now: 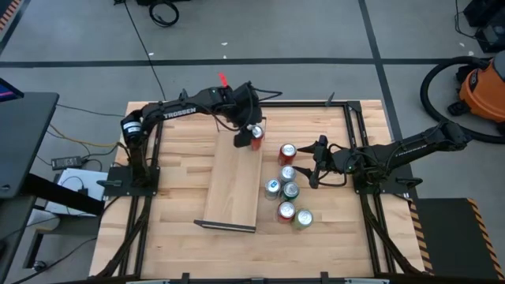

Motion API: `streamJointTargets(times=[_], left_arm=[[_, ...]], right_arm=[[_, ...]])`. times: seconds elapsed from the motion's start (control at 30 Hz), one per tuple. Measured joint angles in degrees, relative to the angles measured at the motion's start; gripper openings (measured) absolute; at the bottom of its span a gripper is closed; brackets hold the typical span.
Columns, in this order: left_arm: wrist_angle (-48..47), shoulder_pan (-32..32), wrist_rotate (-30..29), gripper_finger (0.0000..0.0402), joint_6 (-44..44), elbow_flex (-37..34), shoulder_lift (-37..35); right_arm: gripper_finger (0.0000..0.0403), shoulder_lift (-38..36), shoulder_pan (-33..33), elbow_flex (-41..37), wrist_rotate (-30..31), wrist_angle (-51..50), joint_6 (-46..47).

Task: Place canned beverage on shelf
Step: Put the top orange soda can on the shelf

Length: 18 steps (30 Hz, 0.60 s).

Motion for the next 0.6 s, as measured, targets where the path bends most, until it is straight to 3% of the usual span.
streamJointTargets(times=[0.6], left_arm=[[-0.8, 0.8, 0.7, 0.0251, 5.8, 0.2, 0.9]], right_arm=[[0.0332, 0.0, 0.0, 0.0, -1.0, 0.3, -0.1]])
